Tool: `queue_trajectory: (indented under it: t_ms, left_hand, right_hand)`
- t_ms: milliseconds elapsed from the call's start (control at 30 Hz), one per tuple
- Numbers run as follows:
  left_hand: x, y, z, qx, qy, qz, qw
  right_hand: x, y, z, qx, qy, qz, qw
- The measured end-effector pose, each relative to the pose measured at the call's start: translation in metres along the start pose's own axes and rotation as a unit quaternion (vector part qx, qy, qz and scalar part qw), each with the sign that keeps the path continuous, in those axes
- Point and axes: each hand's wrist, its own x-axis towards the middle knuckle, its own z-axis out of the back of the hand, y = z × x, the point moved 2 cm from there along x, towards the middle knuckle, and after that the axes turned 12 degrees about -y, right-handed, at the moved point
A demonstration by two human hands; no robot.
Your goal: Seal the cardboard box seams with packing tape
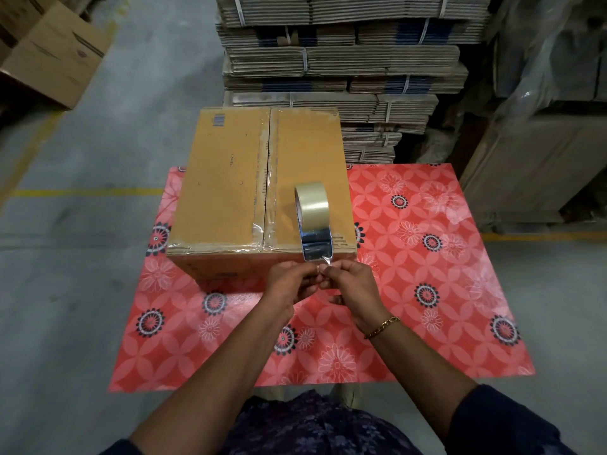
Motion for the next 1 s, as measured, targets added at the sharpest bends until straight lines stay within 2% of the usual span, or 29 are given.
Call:
queue_trajectory:
  t_ms: [233,333,700,1000]
  left_hand:
    - [-0.001,-0.001,0.001,0.004,0.009,0.011,1.0]
    - [-0.001,-0.003,0.005,-0.028,0.01,0.014,0.999]
    - [-0.003,0.0,0.014,-0.057,-0.005,-0.03,0.998]
    - [-0.007,0.004,0.018,-0.045,0.0,-0.039,0.998]
  right_hand:
    - [-0.004,-0.001,-0.001,0.01,-0.015,0.013,1.0]
    - [-0.003,0.001,-0.001,0.022,-0.019,0.002,1.0]
    - [0.002,0.009,0.006,0.031,0.061,-0.076,0.995]
    - [0.005,0.016,0.012,0.02,0.117,-0.103,0.988]
